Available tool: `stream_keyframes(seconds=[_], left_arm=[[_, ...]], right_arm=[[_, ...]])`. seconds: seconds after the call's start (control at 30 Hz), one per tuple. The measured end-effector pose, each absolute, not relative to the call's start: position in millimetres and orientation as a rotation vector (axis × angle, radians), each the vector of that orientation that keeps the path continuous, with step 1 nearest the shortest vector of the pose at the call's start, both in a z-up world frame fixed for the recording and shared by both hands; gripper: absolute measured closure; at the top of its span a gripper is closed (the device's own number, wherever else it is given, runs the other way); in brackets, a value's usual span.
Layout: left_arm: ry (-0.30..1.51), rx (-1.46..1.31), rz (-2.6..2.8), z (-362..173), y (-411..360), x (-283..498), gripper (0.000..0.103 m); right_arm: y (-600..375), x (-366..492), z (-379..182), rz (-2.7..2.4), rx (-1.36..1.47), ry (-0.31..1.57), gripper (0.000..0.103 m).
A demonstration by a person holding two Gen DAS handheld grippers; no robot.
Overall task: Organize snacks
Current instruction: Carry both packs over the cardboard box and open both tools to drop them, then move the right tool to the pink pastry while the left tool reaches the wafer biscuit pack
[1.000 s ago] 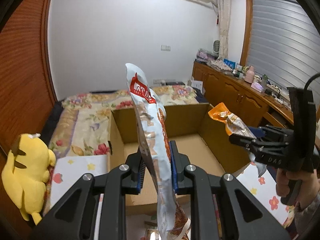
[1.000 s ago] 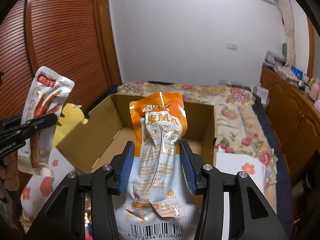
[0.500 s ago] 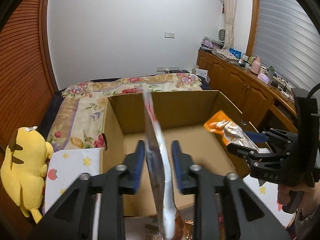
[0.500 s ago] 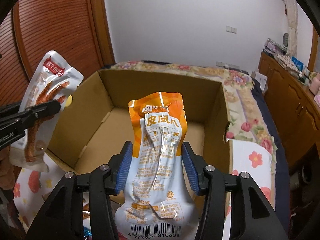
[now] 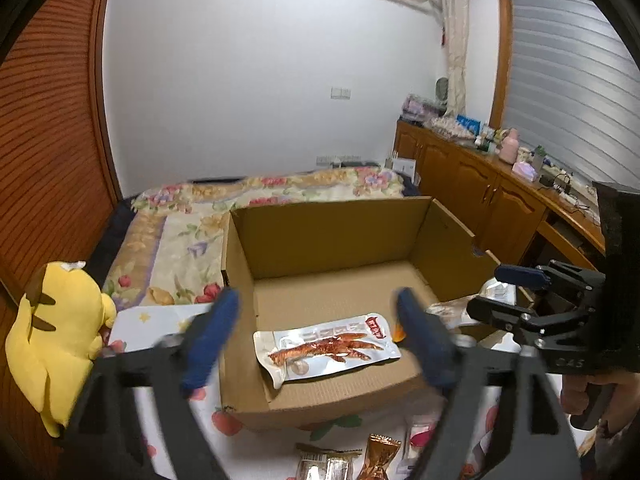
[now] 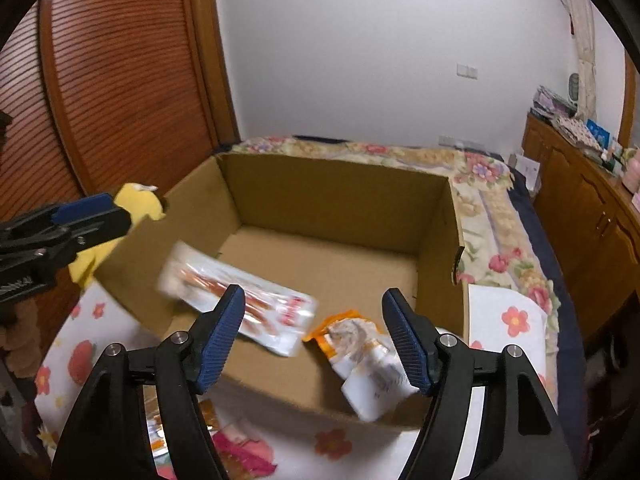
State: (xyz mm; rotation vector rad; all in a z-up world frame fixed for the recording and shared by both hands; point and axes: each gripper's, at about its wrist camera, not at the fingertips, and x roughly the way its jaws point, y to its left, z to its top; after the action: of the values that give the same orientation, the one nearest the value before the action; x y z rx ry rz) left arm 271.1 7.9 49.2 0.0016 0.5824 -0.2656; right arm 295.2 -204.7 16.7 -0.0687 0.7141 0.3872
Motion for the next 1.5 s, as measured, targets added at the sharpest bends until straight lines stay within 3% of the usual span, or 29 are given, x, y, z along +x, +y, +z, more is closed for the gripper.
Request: stream_keyframes(seconds=[0.27, 0.5, 0.93, 1.5], left_arm=[[0.534, 0.001, -0.29, 41, 16, 236, 0.005], [0.539, -0.003, -0.317, 17, 21, 203, 0.005], [0.642, 0.031, -0.333, -43, 17, 176, 0.005], [0.808, 0.058, -0.313, -87, 16, 188, 0.005]], right_arm=[[-213, 251, 30, 0.451, -0.047, 0.643, 0.03], [-228, 209, 24, 0.47, -0.035, 0.612, 0.03], [-228, 176, -41, 0.486, -0.004, 0.717, 0.03], [-194, 192, -85, 0.53, 0.023, 0.839, 0.03]])
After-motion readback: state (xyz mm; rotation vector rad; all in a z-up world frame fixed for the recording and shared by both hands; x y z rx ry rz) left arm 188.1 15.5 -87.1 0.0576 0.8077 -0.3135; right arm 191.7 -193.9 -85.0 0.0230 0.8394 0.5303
